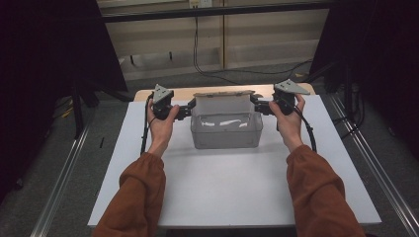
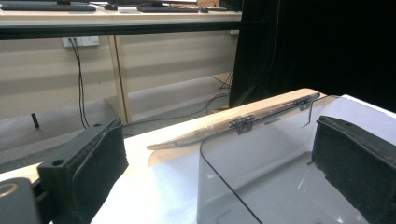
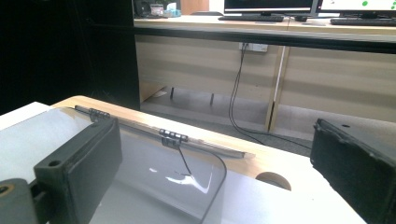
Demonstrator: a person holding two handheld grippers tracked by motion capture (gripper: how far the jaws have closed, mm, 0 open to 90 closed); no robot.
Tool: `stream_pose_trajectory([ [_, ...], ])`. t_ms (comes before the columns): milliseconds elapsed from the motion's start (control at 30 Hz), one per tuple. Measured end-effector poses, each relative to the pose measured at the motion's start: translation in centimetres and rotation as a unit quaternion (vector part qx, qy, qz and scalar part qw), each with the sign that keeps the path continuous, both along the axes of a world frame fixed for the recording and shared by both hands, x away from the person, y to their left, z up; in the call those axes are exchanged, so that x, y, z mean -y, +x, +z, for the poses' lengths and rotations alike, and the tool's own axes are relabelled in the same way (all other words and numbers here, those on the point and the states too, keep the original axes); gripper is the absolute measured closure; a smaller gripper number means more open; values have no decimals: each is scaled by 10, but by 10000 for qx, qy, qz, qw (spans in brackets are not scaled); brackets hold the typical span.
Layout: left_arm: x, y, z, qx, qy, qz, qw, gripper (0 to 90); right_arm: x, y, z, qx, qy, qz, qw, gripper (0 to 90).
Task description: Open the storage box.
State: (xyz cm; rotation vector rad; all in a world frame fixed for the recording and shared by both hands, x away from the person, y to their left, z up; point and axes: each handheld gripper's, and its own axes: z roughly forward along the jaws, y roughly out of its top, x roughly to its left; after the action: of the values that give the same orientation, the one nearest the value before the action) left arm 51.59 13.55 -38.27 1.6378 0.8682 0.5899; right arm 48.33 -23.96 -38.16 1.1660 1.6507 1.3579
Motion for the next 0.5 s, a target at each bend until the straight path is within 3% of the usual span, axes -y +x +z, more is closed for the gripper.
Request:
stream_pose_trajectory([
  [500,-11,-21,-3,111,-118,59,9999,34,7,-25,4,192,-45,-169,9997,7],
])
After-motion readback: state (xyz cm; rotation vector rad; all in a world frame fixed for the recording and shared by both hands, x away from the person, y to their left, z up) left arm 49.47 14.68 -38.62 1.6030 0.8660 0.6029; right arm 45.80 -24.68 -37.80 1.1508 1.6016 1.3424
